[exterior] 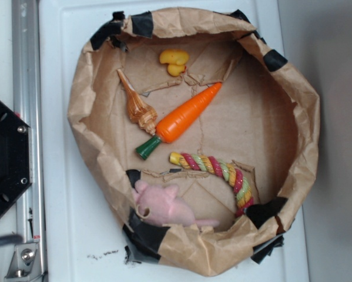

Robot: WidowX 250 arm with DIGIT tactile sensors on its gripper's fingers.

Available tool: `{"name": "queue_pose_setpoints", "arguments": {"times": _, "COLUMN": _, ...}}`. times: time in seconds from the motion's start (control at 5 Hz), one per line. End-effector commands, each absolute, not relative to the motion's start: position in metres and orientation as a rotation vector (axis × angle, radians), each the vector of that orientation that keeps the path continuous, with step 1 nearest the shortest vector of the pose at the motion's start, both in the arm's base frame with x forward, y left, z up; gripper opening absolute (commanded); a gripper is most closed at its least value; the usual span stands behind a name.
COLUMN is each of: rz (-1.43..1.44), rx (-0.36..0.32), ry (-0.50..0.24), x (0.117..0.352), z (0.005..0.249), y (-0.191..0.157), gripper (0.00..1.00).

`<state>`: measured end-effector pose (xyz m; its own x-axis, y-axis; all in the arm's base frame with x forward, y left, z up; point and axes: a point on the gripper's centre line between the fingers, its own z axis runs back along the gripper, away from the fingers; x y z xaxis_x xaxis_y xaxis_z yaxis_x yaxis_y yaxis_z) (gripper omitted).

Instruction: Grab the carrot.

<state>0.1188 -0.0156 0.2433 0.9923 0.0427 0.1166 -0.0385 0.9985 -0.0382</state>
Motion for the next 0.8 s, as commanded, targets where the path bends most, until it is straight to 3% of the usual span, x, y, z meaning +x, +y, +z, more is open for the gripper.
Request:
{"name": "queue_pose_setpoints", "arguments": {"times": 0.0, "rz": 0.041, "rx": -0.036, "ry": -0.118, "x": 0.119, "z": 0.243, "y": -0.016, "gripper": 1.00}}
{"name": "queue_pose_setpoints", "arguments": {"times": 0.2, "rz": 0.195, "rx": 0.040, "ry": -0.147, "x": 0.159, "z": 0.195, "y": 0.017, "gripper": 1.00}}
{"name": "queue_pose_setpoints", "arguments": {"times": 0.6, "rz": 0.561, "rx": -0.007, "ry": -0.263, "x": 0.237, "z": 0.141, "y": 0.028, "gripper": 1.00}}
